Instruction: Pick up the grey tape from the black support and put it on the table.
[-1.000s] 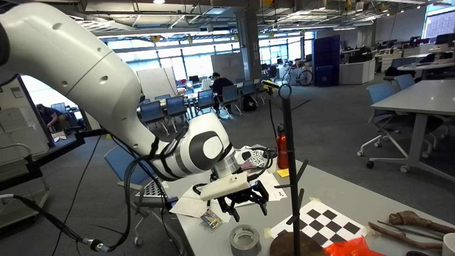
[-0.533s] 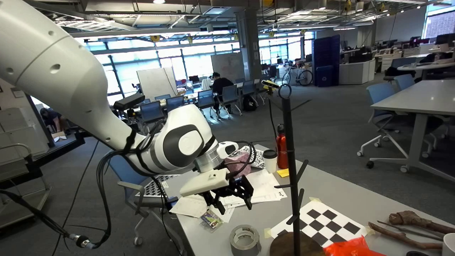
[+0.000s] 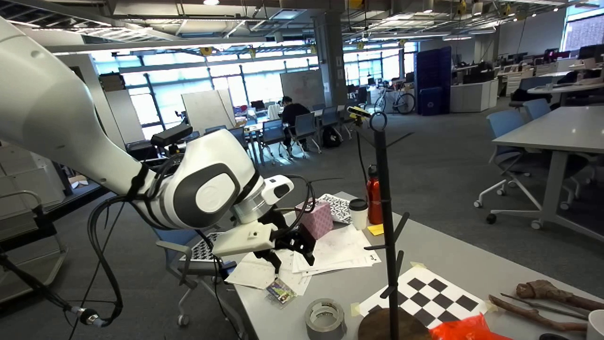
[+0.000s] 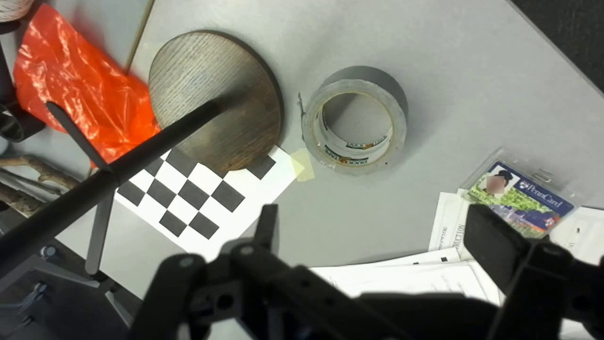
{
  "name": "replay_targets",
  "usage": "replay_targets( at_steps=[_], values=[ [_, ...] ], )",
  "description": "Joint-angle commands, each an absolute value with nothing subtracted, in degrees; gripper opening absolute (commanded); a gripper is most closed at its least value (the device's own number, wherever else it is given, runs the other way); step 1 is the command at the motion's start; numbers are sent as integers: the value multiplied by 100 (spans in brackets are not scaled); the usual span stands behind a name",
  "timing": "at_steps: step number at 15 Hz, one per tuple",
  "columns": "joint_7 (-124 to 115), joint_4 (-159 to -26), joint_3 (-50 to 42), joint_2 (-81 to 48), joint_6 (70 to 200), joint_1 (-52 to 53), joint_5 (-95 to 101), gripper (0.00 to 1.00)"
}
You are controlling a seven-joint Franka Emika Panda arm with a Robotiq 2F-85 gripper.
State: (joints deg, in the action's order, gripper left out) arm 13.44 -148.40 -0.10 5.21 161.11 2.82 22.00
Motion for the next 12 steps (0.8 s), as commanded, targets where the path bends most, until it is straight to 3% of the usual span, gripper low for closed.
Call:
replay_targets(
  at_steps=[1,12],
  values=[
    [1413,-14927,64,623,16168,215,2083,100],
    [1470,-15134,62,870,16225,218,1990,100]
  ],
)
